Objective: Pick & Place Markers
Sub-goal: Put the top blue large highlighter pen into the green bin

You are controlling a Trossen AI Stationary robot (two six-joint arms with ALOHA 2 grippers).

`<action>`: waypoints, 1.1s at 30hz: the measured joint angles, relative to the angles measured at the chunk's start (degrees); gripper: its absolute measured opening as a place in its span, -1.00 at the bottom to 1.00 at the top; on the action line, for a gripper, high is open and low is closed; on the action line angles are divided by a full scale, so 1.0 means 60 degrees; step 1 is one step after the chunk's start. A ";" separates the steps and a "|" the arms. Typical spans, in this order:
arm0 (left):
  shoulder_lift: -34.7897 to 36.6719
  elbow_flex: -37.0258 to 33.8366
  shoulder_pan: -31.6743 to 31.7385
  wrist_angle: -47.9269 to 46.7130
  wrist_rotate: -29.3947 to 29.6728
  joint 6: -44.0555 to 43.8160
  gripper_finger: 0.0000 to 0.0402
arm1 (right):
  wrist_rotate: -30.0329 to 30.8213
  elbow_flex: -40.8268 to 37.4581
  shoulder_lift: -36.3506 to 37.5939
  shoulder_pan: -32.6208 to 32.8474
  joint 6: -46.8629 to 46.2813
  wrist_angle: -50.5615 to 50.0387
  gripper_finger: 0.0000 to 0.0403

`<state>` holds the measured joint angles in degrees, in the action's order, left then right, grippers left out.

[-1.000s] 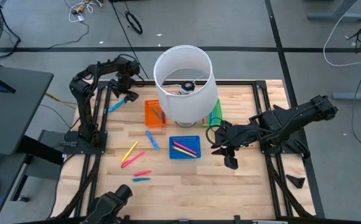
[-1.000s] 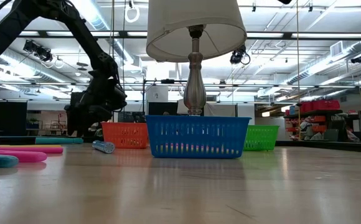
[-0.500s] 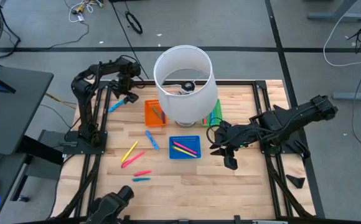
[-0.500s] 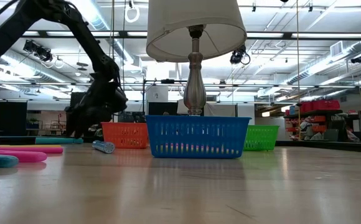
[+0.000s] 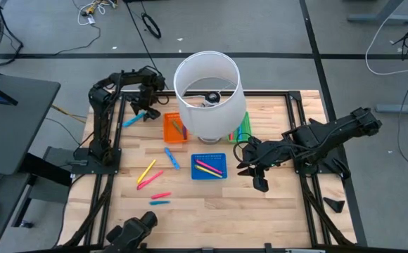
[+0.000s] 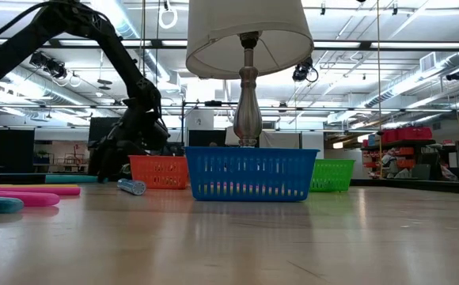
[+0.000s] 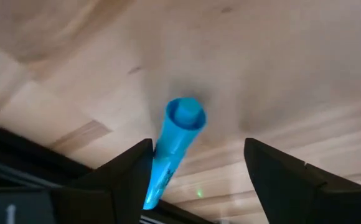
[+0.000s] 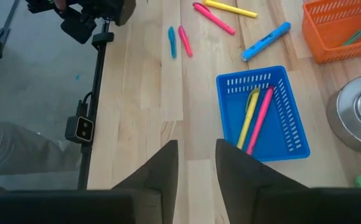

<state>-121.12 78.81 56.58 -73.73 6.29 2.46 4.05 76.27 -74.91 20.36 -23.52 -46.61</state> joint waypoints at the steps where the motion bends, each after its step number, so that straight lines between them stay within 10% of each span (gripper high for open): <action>1: 0.0000 -0.0001 0.0000 0.0002 -0.0112 0.0021 0.26 | 0.0000 0.0000 0.0000 0.0000 0.0002 0.0000 -0.46; 16: 0.0000 -0.0263 0.0015 0.0348 -0.0838 0.0005 -0.66 | 0.0007 0.0000 0.0000 0.0000 0.0064 0.0226 -0.46; 33: 0.1184 -0.0278 -0.0194 -0.1126 -0.2620 -0.1676 -0.69 | 0.0007 -0.0001 0.0000 -0.0003 0.0418 0.0523 -0.46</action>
<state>-114.02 77.14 55.41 -80.48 -9.43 -7.59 4.09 76.27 -74.91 20.34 -21.01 -43.47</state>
